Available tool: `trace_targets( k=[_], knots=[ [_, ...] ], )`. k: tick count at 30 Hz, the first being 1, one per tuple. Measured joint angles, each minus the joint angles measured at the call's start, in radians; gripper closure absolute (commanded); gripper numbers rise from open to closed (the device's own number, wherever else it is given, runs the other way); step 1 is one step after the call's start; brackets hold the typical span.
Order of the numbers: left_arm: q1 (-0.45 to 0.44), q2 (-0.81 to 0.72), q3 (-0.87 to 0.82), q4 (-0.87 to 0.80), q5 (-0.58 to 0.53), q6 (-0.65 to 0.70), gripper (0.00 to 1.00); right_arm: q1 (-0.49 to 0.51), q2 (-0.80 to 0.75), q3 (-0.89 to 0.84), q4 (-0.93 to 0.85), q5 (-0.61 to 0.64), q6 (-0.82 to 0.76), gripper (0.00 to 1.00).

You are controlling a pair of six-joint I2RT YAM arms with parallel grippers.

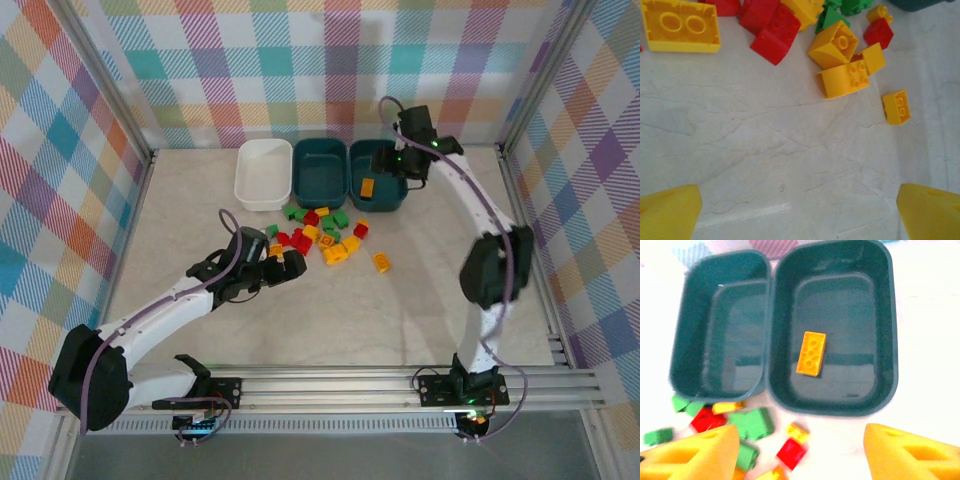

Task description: Sort the legos into containers by color

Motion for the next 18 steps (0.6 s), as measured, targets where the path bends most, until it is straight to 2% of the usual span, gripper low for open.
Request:
trace_targets(
  k=[2,4,10,13,18],
  knots=[
    [-0.003,-0.001,-0.002,0.015,-0.008,-0.008,0.0,0.027,-0.135,-0.176,0.066,-0.012,0.01,0.3],
    [-0.004,0.0,-0.007,0.027,-0.015,-0.016,0.0,0.071,-0.199,-0.323,0.104,-0.016,0.02,0.28],
    [-0.006,0.042,-0.009,0.048,-0.016,-0.034,0.0,0.206,-0.134,-0.647,0.158,-0.019,0.053,0.26],
    [-0.006,0.071,-0.008,0.058,-0.019,-0.039,0.0,0.208,-0.153,-0.747,0.156,-0.003,0.068,0.23],
    [-0.006,0.163,0.027,0.093,-0.017,-0.046,0.0,0.205,-0.209,-0.767,0.161,0.038,0.072,0.21]
  ],
)
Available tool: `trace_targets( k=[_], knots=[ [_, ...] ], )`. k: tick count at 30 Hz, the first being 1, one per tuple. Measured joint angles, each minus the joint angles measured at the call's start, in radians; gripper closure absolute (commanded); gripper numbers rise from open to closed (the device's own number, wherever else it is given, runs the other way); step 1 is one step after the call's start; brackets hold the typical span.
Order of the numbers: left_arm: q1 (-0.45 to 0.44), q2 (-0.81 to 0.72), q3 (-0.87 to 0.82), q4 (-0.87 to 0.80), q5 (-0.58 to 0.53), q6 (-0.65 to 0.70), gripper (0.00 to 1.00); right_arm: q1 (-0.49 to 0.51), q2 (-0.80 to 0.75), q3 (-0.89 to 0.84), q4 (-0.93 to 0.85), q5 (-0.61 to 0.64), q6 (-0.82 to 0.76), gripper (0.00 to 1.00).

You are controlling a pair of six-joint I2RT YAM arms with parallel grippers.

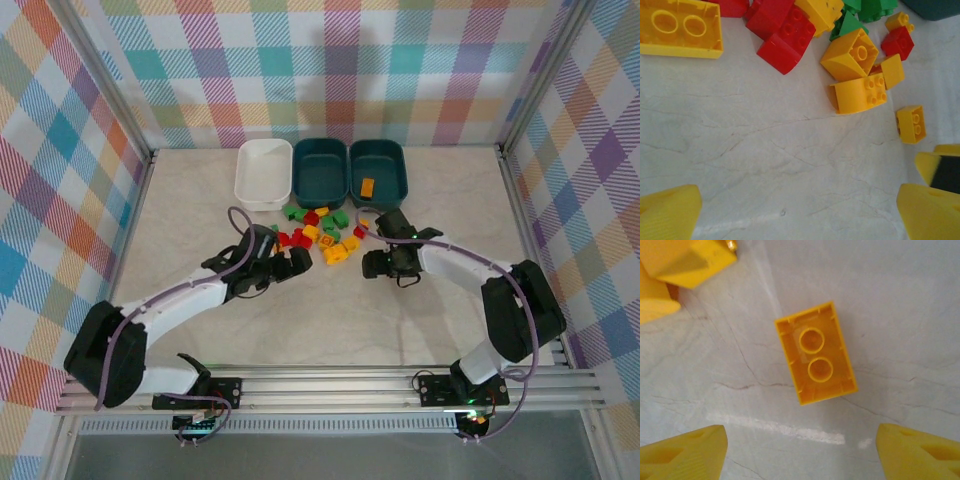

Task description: Sort the legos into containers by color

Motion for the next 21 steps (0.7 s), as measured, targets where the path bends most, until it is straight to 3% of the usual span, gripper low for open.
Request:
trace_targets(
  k=[12,21],
  knots=[
    [-0.003,0.131,0.08,0.058,0.017,-0.025,0.0,0.0,-0.005,-0.067,0.062,0.096,0.018,0.22],
    [-0.003,0.093,0.087,0.029,-0.042,-0.025,0.0,-0.002,-0.005,-0.075,0.102,0.031,0.011,0.17]
  ],
)
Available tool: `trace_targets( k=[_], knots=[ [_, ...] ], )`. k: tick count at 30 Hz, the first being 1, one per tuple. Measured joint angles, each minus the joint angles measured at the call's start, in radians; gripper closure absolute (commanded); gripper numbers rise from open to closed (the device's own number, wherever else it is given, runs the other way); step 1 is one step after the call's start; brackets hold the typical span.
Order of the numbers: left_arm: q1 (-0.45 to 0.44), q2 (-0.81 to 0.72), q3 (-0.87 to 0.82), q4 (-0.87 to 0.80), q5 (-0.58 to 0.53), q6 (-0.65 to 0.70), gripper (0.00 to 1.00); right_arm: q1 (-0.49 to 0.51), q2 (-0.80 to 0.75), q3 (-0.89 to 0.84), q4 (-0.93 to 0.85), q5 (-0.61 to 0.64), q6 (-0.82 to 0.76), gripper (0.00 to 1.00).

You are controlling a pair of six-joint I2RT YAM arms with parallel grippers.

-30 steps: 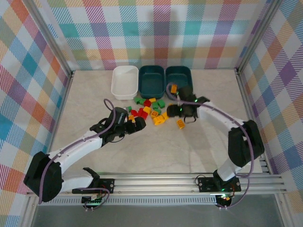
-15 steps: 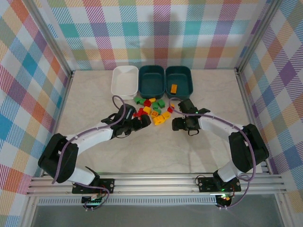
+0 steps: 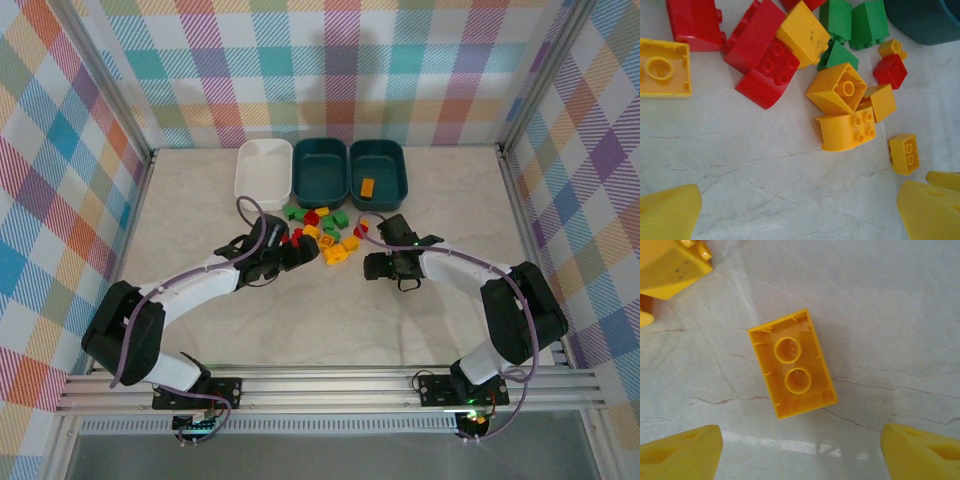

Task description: Sort the legos into containers by color

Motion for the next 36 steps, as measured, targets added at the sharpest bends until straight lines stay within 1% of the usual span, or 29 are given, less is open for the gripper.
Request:
trace_targets(
  k=[4,7,9,11,12,13,17,20,26,29,33,36],
  knots=[
    [0.0,-0.062,-0.011,-0.003,-0.026,0.0,0.0,0.0,0.023,0.008,0.004,-0.014,0.0,0.18],
    [0.0,-0.082,-0.021,-0.003,-0.037,0.0,0.0,0.0,0.085,0.051,-0.011,0.006,0.001,0.19],
    [0.0,-0.084,-0.027,-0.003,-0.037,0.0,0.0,0.0,0.135,0.1,-0.027,0.029,0.002,0.23],
    [0.0,-0.085,-0.035,-0.003,-0.037,0.0,0.0,0.0,0.188,0.154,-0.042,0.056,0.0,0.31],
    [0.0,-0.087,-0.039,-0.004,-0.037,-0.001,0.0,-0.003,0.217,0.183,-0.05,0.072,-0.001,0.36],
    [0.0,-0.088,-0.042,-0.005,-0.037,-0.001,0.0,-0.007,0.245,0.212,-0.06,0.088,-0.005,0.44],
    [0.0,-0.101,-0.047,-0.01,-0.038,-0.001,0.0,-0.021,0.281,0.248,-0.072,0.105,-0.02,0.65],
    [0.0,-0.126,-0.047,-0.028,-0.048,0.001,0.0,-0.034,0.279,0.248,-0.077,0.1,-0.025,0.72],
    [0.0,-0.153,-0.045,-0.061,-0.064,0.015,0.0,-0.046,0.225,0.248,-0.086,0.092,-0.026,0.74],
    [0.0,-0.119,-0.02,-0.106,-0.067,0.031,0.0,-0.068,0.197,0.307,-0.119,0.082,-0.027,0.75],
    [-0.002,-0.016,0.051,-0.162,-0.068,0.063,0.01,-0.148,0.24,0.523,-0.142,0.04,-0.032,0.75],
    [-0.014,0.047,0.085,-0.188,-0.066,0.08,0.03,-0.221,0.386,0.767,-0.132,-0.043,-0.053,0.76]
  ],
)
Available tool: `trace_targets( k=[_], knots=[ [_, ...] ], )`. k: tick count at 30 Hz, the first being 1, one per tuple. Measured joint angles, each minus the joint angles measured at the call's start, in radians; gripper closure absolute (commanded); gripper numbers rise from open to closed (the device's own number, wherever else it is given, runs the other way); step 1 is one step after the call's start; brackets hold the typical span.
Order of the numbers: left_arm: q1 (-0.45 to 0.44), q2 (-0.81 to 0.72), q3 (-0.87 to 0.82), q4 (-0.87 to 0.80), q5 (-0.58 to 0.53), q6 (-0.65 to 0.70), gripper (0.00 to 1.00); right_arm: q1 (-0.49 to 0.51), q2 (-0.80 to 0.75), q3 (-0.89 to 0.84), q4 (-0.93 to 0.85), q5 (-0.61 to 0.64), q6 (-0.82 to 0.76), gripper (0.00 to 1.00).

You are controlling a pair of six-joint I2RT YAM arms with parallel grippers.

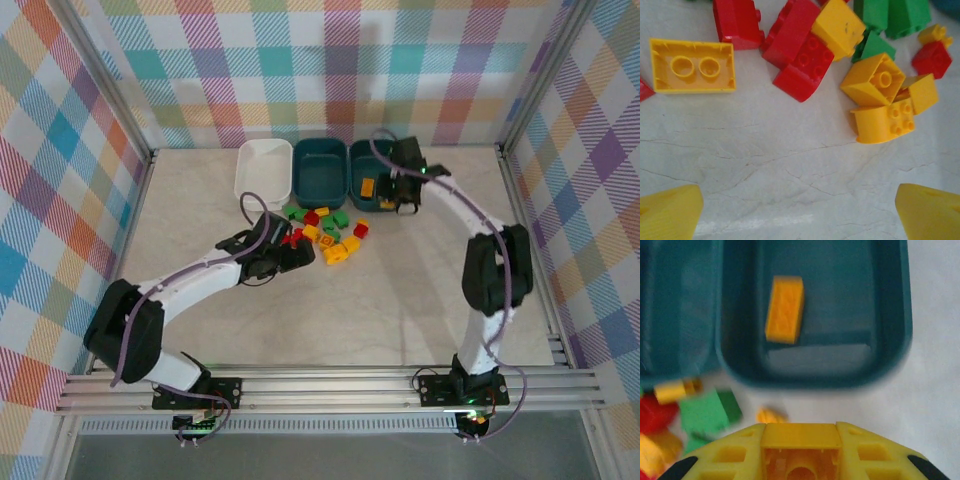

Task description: Sort the legos into containers by color

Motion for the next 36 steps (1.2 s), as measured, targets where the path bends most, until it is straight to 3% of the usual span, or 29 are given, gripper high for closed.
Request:
trace_targets(
  k=[5,8,10,13,17,20,28,31,36],
  knots=[
    [-0.027,0.093,0.066,-0.029,0.021,0.022,0.04,-0.062,0.283,0.323,-0.041,-0.07,-0.023,0.72],
    [-0.048,0.146,0.109,-0.029,0.041,0.032,0.04,-0.068,0.418,0.473,-0.114,-0.094,-0.031,0.63],
    [-0.063,0.179,0.137,-0.027,0.056,0.036,0.04,-0.067,0.48,0.56,-0.167,-0.113,-0.042,0.51],
    [-0.077,0.224,0.176,-0.024,0.071,0.037,0.05,-0.067,0.501,0.638,-0.227,-0.133,-0.055,0.43],
    [-0.089,0.26,0.204,-0.016,0.077,0.035,0.05,-0.067,0.449,0.661,-0.246,-0.133,-0.056,0.41],
    [-0.092,0.268,0.208,-0.017,0.074,0.027,0.05,-0.067,0.322,0.526,-0.209,-0.133,-0.045,0.4],
    [-0.108,0.345,0.274,0.007,0.027,0.002,0.07,-0.011,-0.291,-0.306,0.092,-0.113,0.092,0.36],
    [-0.111,0.376,0.278,0.032,0.013,0.003,0.07,0.014,-0.399,-0.531,0.166,-0.115,0.143,0.36],
    [-0.111,0.424,0.295,0.071,-0.004,0.002,0.06,0.014,-0.456,-0.71,0.193,-0.112,0.164,0.34]
  ],
)
